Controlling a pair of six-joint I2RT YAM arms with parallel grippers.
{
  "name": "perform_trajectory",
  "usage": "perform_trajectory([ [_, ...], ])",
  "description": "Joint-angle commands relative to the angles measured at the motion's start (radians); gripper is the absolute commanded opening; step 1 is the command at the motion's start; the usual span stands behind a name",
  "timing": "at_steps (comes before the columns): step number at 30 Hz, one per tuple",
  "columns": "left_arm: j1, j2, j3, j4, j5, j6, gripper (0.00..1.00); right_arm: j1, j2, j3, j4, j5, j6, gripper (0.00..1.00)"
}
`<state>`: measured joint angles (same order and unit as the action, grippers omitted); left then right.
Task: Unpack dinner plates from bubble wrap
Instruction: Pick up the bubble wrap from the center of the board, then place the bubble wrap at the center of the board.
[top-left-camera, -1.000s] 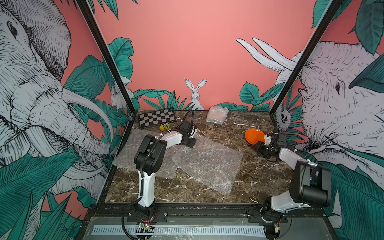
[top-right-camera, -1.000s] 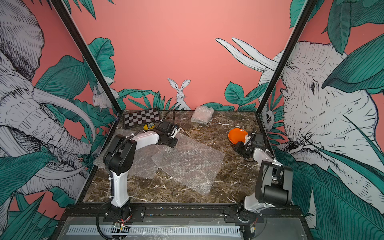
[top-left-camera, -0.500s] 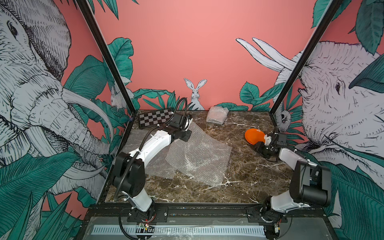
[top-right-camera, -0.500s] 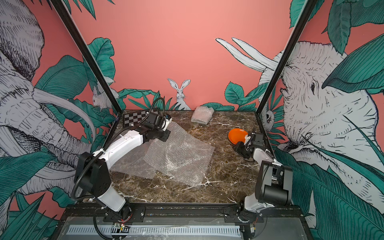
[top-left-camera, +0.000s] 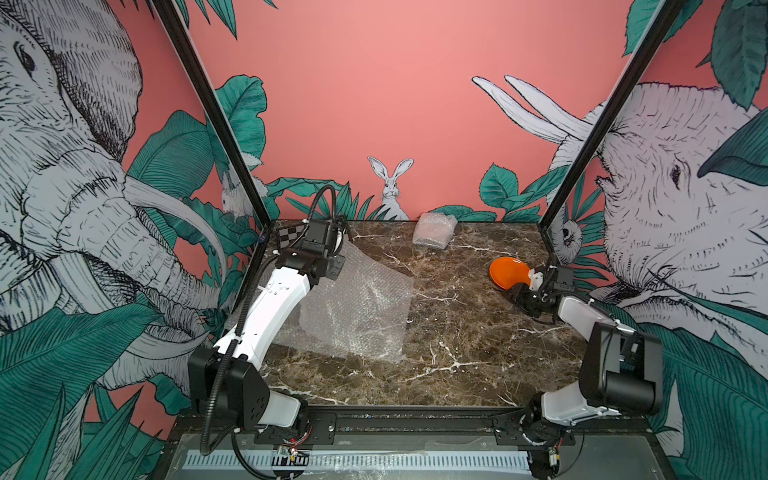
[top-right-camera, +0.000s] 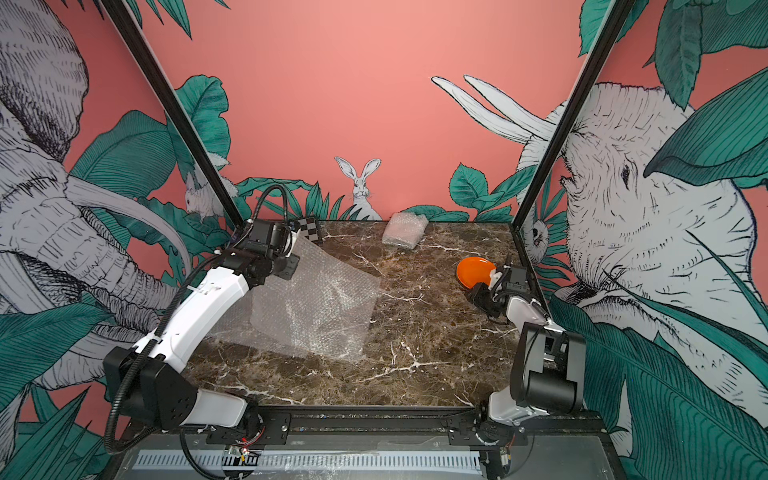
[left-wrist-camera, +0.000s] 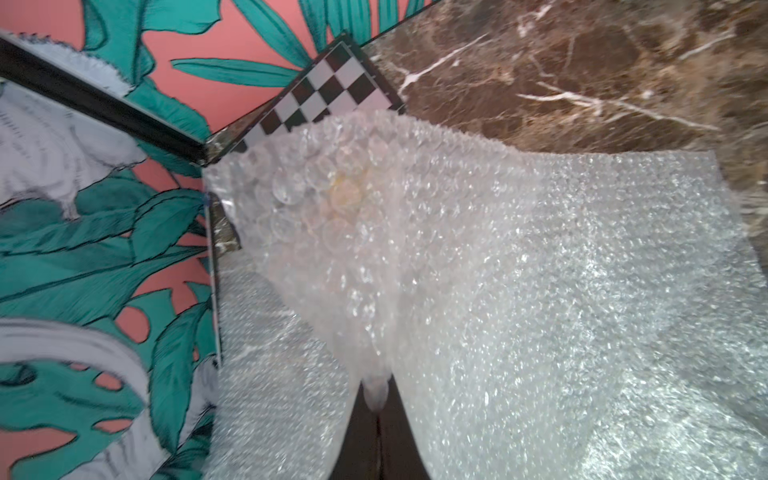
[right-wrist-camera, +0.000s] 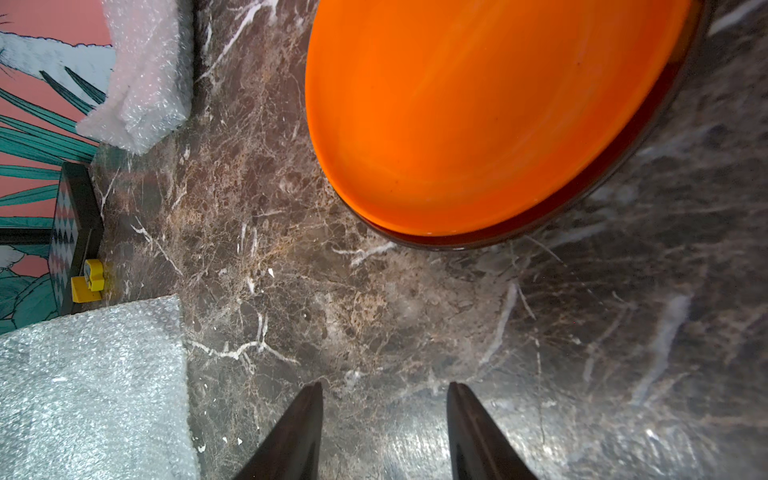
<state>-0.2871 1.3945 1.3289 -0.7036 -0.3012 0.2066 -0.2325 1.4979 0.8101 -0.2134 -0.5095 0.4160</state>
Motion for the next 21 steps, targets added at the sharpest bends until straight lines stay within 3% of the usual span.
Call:
perform_trajectory([
  [1,0.059,-0.052,0.002,-0.078,-0.069,0.05,0.0,0.004,-0.018,0.006,-0.003,-0.006,-0.008,0.51],
  [8,0.138,-0.078,-0.031,-0.066,-0.121,0.063,0.0,0.013,-0.008,0.014,0.004,-0.023,0.0,0.51],
  [14,0.153,-0.051,-0.113,-0.006,-0.248,0.011,0.0,0.045,0.019,0.044,0.014,-0.038,0.01,0.51],
  [15,0.155,-0.046,-0.134,0.011,-0.284,0.002,0.1,0.054,0.022,0.051,0.015,-0.037,0.012,0.52],
  [18,0.17,-0.036,-0.181,0.05,-0.346,-0.019,0.23,0.084,0.033,0.08,0.017,-0.032,0.019,0.52],
  [21,0.192,-0.032,-0.205,0.078,-0.389,-0.043,0.48,0.117,0.055,0.113,0.028,-0.035,0.033,0.52],
])
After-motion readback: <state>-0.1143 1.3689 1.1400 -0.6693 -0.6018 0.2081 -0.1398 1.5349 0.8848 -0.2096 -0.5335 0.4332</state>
